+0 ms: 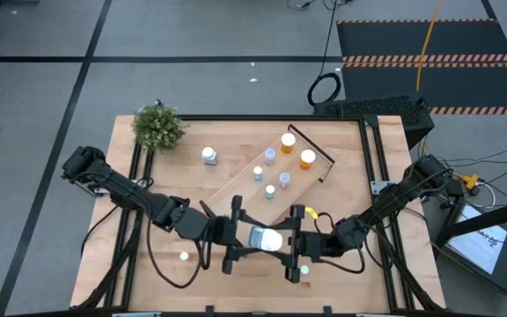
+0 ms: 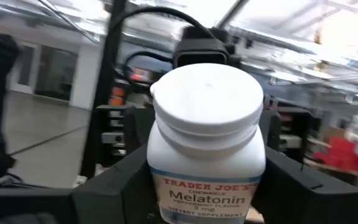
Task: Pick and place medicine bottles onto shelf by color
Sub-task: Put the bottom white pill bottle on the shelf
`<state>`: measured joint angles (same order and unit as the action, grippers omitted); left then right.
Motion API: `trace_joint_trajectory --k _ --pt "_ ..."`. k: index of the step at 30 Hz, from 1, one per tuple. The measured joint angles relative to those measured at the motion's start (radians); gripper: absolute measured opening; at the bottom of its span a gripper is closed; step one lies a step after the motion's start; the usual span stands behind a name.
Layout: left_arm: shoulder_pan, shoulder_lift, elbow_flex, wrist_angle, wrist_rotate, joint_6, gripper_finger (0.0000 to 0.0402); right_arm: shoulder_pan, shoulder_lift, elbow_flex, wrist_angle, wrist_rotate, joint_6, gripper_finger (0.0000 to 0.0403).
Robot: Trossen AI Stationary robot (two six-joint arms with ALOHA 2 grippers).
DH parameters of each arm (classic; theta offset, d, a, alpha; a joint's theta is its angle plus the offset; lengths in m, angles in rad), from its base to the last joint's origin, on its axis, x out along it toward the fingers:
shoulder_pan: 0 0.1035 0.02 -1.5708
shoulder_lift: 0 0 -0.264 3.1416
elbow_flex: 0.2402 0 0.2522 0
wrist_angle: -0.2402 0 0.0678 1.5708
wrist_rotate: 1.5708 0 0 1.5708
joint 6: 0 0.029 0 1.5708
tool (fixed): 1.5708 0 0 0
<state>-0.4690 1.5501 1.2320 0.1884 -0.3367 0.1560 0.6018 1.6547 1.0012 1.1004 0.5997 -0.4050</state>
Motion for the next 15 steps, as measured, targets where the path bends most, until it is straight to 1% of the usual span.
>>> trace_joint_trajectory --k 3,6,8,10,12,15 --pt "-0.008 0.0 0.0 -0.036 -0.061 -0.002 0.0285 0.01 0.002 0.0 0.002 0.071 0.001 0.023" --pt "-0.03 -0.015 0.0 -0.084 -0.131 -0.006 0.0317 0.024 0.002 0.0 0.027 0.159 0.01 0.0234" --pt "-0.039 -0.033 0.0 -0.103 -0.169 -0.016 0.0341 0.03 0.001 0.0 0.03 0.224 0.047 0.0233" --pt "-0.049 -0.059 0.0 -0.159 -0.203 -0.031 0.0362 0.035 -0.007 0.0 0.002 0.295 0.086 0.0231" --pt "-0.054 -0.087 0.0 -0.193 -0.218 -0.053 0.0377 0.034 -0.016 0.0 -0.033 0.352 0.125 0.023" --pt "-0.064 -0.134 0.0 -0.227 -0.216 -0.085 0.0384 0.035 -0.021 0.0 -0.113 0.437 0.182 0.0231"
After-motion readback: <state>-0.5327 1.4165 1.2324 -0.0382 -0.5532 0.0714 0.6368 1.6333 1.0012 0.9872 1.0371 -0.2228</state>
